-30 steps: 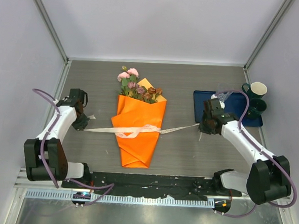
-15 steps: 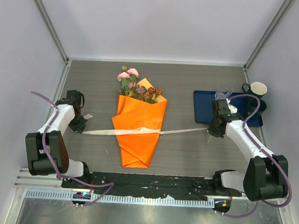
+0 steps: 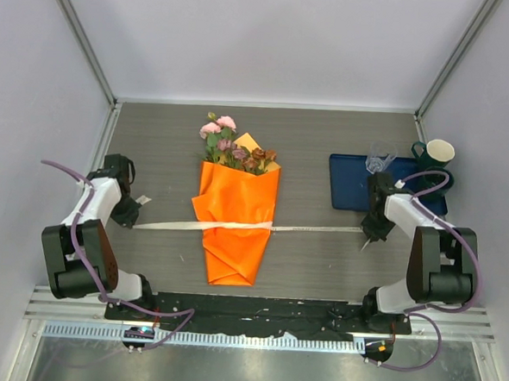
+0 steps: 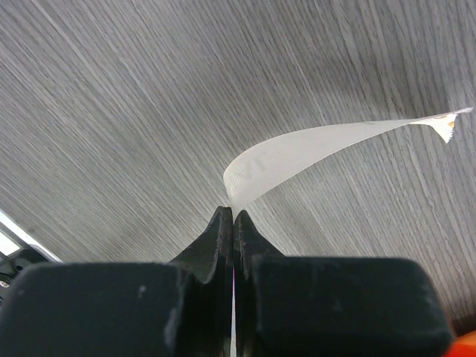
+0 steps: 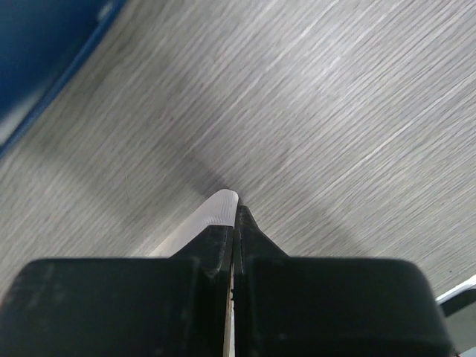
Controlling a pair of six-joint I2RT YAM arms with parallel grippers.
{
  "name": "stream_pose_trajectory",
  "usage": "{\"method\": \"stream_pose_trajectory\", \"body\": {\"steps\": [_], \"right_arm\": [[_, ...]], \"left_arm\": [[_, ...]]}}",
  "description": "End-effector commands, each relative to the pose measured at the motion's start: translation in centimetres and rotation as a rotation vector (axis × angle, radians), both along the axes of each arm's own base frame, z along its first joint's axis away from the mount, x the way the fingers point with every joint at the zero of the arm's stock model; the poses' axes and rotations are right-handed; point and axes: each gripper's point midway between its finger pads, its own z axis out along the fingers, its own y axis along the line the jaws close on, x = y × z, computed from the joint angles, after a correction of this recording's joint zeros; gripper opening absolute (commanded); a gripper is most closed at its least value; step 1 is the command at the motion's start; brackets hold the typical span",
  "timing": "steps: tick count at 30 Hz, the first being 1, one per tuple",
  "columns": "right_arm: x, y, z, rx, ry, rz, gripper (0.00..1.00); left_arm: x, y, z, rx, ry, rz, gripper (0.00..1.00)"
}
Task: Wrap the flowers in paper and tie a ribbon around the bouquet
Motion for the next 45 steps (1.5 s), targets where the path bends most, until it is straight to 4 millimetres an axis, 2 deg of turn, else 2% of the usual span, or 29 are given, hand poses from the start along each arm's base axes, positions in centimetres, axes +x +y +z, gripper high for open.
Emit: {"method": "stream_pose_trajectory", "body": {"steps": [1, 4, 5, 7, 8, 9, 10, 11, 14, 15, 16, 17, 18, 19, 21, 22, 24, 25, 26, 28, 30, 31, 32, 35, 37, 38, 40, 45], "right_arm": [[2.2, -2.5, -1.4, -0.111, -0.047, -0.072, 0.00], [3.3, -2.0, -1.9, -0.084, -0.061, -0.043, 0.02], [3.5, -1.9, -1.9, -0.076, -0.060, -0.023, 0.05], [3.8, -1.3, -1.6, -0.042, -0.064, 0.004, 0.24], [3.9, -1.2, -1.2, -0.038, -0.072, 0.017, 0.53], [3.9, -1.1, -0.7, -0.031, -0.078, 0.032, 0.65], [3.5, -0.9, -0.4, -0.024, -0.070, 0.043, 0.71], [3.5, -0.9, 0.7, -0.022, -0.097, 0.045, 0.81], [2.4, -0.1, 2.6, 0.007, -0.110, 0.060, 0.87], [2.5, 0.5, 4.2, 0.025, -0.172, 0.065, 0.88], [2.3, 2.2, 4.8, 0.055, -0.199, 0.111, 0.90], [2.5, 3.7, 5.5, 0.093, -0.237, 0.141, 0.93], [2.8, 6.4, 7.0, 0.130, -0.307, 0.190, 0.94], [3.1, 7.7, 8.0, 0.157, -0.344, 0.199, 0.94], [3.2, 12.0, 9.4, 0.271, -0.400, 0.248, 0.95], [3.3, 13.6, 9.6, 0.344, -0.420, 0.204, 0.95], [4.1, 16.7, 10.0, 0.465, -0.464, 0.193, 0.95], [3.8, 18.6, 9.0, 0.508, -0.432, 0.165, 0.95], [3.8, 19.5, 8.7, 0.530, -0.418, 0.153, 0.95], [4.4, 21.9, 7.9, 0.557, -0.403, 0.153, 0.95], [4.9, 22.9, 7.6, 0.567, -0.397, 0.093, 0.95], [4.9, 23.2, 6.6, 0.555, -0.373, 0.076, 0.95], [4.5, 24.0, 6.2, 0.560, -0.361, 0.048, 0.93], [3.6, 24.6, 4.9, 0.516, -0.322, -0.011, 0.89], [3.0, 24.2, 4.0, 0.478, -0.309, -0.046, 0.81], [2.6, 24.2, 3.3, 0.471, -0.290, -0.058, 0.72], [2.5, 24.0, 2.6, 0.452, -0.279, -0.101, 0.70], [1.6, 23.8, 0.4, 0.388, -0.217, -0.115, 0.56]], "left_arm": [[1.1, 1.2, 0.5, 0.040, -0.041, 0.023, 0.00], [2.0, -0.4, 0.4, -0.051, -0.086, -0.006, 0.00], [2.1, -0.9, 0.1, -0.081, -0.097, -0.016, 0.07], [2.7, -1.9, 0.2, -0.136, -0.131, -0.034, 0.23], [2.9, -2.2, 0.5, -0.146, -0.146, -0.037, 0.44], [2.9, -2.4, 0.7, -0.155, -0.152, -0.035, 0.51], [2.8, -2.6, 0.9, -0.165, -0.157, -0.036, 0.58], [3.0, -2.9, 1.5, -0.181, -0.178, -0.036, 0.70], [2.2, -3.8, 2.4, -0.210, -0.179, -0.023, 0.73], [2.1, -4.3, 3.1, -0.221, -0.210, -0.026, 0.74], [2.0, -5.2, 3.4, -0.242, -0.228, -0.031, 0.99], [1.7, -6.2, 3.1, -0.285, -0.242, 0.014, 1.00], [1.7, -8.0, 3.7, -0.367, -0.284, 0.013, 1.00], [1.0, -9.6, 3.0, -0.423, -0.268, 0.035, 1.00], [0.8, -12.1, 3.3, -0.543, -0.282, 0.119, 1.00], [0.2, -13.3, 2.8, -0.568, -0.265, 0.114, 1.00], [0.4, -14.2, 2.8, -0.575, -0.281, 0.187, 1.00], [0.2, -14.5, 2.7, -0.573, -0.290, 0.196, 1.00], [0.3, -14.5, 2.6, -0.577, -0.300, 0.240, 1.00], [0.0, -15.7, 2.3, -0.624, -0.297, 0.304, 1.00], [0.0, -16.0, 2.1, -0.640, -0.287, 0.355, 1.00], [0.0, -16.0, 1.6, -0.640, -0.271, 0.401, 1.00], [-0.4, -16.1, 1.3, -0.636, -0.245, 0.424, 1.00], [-1.0, -15.6, 0.6, -0.586, -0.184, 0.459, 0.99], [-0.9, -15.5, 0.4, -0.568, -0.173, 0.453, 0.99], [-0.7, -15.5, 0.2, -0.562, -0.174, 0.458, 0.99], [-0.6, -15.4, 0.0, -0.550, -0.173, 0.464, 0.99], [-1.0, -14.8, -0.7, -0.490, -0.153, 0.486, 1.00]]}}
